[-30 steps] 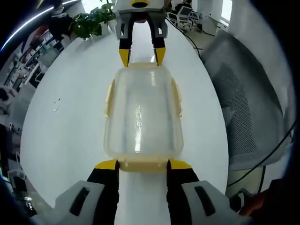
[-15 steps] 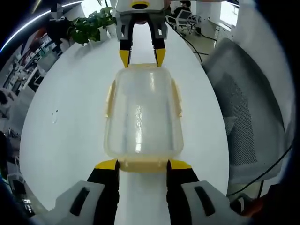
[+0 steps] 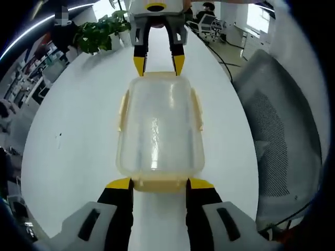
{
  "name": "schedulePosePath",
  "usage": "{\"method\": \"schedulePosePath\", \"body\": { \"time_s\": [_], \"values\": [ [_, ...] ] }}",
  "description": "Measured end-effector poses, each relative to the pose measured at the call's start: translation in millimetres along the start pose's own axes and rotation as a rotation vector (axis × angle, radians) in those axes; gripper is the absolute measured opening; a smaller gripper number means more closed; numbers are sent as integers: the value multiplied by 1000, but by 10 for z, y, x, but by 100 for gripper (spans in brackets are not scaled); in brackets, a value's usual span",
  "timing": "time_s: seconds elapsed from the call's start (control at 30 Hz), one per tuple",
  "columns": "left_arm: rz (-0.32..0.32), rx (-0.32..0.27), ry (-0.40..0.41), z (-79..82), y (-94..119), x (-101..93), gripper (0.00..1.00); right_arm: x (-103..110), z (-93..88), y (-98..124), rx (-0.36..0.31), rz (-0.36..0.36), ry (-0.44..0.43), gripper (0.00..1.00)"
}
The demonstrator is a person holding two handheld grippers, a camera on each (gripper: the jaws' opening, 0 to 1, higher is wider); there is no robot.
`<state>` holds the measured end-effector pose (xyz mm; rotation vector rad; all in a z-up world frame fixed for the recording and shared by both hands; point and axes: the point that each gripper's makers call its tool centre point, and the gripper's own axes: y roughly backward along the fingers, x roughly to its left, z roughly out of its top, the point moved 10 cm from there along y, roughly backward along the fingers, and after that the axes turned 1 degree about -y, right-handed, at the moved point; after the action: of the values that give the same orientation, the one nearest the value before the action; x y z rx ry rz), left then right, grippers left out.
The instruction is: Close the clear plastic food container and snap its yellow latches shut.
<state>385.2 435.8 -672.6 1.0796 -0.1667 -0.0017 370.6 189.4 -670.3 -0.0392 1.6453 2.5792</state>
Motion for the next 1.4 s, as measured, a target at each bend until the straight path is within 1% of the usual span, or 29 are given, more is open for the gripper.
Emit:
{"method": "schedulePosePath", "body": {
  "time_s": [0.3,0.6,0.87,1.03,1.4],
  "values": [
    [-12,-18,-4,140,-94,-2,38,29,-169,67,7,3,-17,38],
    [-17,-21,-11,232,-176,-14,38,60,-282,92,24,5,-22,38],
    [-24,-29,-14,306,-239,-9,38,70,-379,118,25,5,-32,38],
    [-30,-31,-21,389,-283,3,38,74,-454,144,34,6,-41,38],
    [-38,-44,-25,511,-380,13,38,74,-605,197,45,9,-50,38]
  ]
}}
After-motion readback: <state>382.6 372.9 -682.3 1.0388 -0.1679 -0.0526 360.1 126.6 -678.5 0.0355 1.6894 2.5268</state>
